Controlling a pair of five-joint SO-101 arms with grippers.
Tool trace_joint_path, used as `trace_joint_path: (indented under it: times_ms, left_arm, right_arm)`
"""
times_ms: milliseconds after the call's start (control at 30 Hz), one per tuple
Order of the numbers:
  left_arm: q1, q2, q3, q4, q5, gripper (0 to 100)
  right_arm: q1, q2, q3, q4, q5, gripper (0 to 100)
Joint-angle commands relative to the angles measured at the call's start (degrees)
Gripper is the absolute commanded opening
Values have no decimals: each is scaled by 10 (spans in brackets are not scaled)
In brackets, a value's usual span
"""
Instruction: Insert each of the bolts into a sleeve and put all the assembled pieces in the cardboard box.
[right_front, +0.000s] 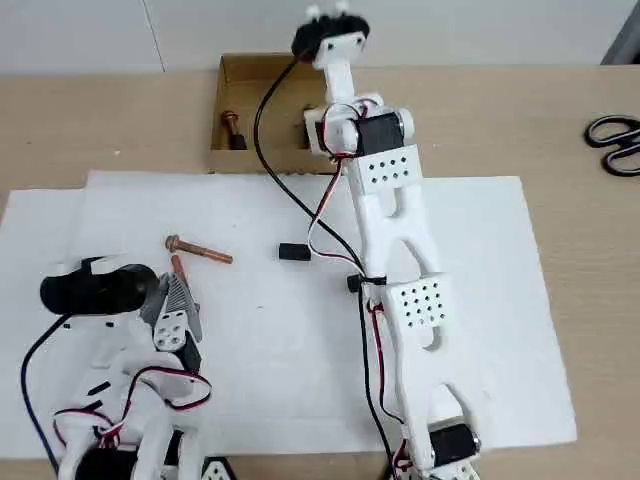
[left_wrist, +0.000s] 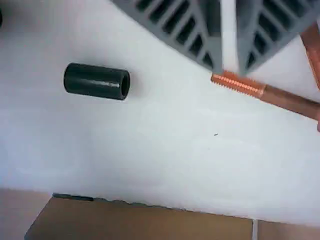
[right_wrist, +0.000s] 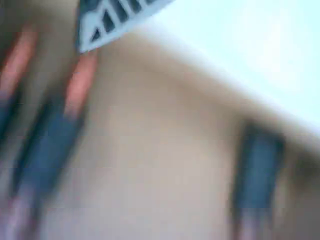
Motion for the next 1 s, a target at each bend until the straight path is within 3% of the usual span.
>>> trace_joint_path:
  times_ms: [0, 133, 333, 633, 800, 967]
  left_arm:
    - [1, 0, -10, 0, 1, 6]
    - [1, 0, -10, -1, 2, 6]
    - [1, 0, -10, -3, 2, 6]
    - [0, 0, -10, -3, 2, 6]
    - [-1, 0, -8, -3, 2, 6]
    - [-1, 0, -8, -3, 2, 6]
  right_arm:
    - [-3, -15, -25, 83, 7, 92]
    - [2, -14, -23, 102, 36, 93]
    - [-6, -15, -23, 105, 222, 95]
    - [-37, -14, 22, 109, 418, 97]
    - [-51, -34, 90, 114, 441, 97]
    - [-69, -186, 238, 113, 427, 124]
